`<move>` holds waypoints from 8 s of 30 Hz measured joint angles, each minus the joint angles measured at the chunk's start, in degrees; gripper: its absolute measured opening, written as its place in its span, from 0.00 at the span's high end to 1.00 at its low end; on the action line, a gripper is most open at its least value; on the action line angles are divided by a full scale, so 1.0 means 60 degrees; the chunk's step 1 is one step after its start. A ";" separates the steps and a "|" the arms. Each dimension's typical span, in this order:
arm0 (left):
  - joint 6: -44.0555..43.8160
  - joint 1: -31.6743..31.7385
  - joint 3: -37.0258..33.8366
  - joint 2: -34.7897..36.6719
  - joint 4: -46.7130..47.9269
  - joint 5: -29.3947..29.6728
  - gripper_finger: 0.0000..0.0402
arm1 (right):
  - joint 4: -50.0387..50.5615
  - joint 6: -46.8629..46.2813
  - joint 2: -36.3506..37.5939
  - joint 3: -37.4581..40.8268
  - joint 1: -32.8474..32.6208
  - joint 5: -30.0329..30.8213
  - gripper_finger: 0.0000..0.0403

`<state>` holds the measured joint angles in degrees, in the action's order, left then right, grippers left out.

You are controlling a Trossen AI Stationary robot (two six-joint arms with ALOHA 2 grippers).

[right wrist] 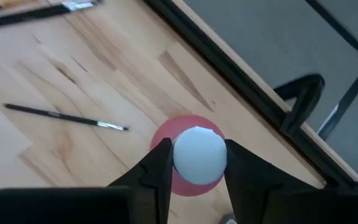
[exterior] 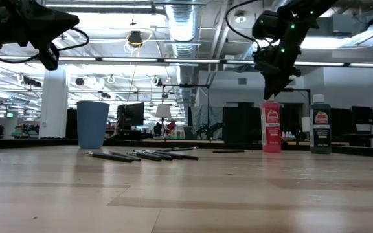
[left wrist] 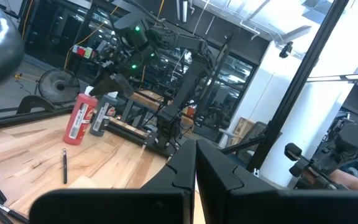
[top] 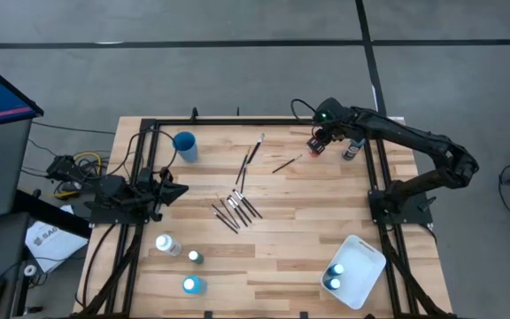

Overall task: Pick & Place Paint Supplies
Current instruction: Put the large pink paint bottle into the white bin, then put the large green paint bottle into the white bin

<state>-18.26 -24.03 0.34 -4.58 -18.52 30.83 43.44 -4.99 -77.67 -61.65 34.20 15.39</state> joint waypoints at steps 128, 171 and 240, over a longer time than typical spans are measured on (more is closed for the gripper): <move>-0.0001 0.0000 0.0003 0.0003 -0.0178 -0.0001 0.99 | 0.5981 -1.4096 0.0695 -0.0069 -1.5948 0.1459 0.70; -0.0004 0.0000 0.0003 0.0001 -0.0253 0.0000 0.99 | 0.5608 -1.4608 0.0630 -0.0039 -1.5964 0.1736 0.48; -0.0004 0.0000 0.0001 0.0000 -0.0433 0.0000 0.99 | 0.4970 -0.3442 0.2191 -0.0989 0.1222 0.1701 0.43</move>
<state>-18.28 -24.03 0.35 -4.58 -21.12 30.83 73.25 -25.65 -64.52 -67.58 41.53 25.59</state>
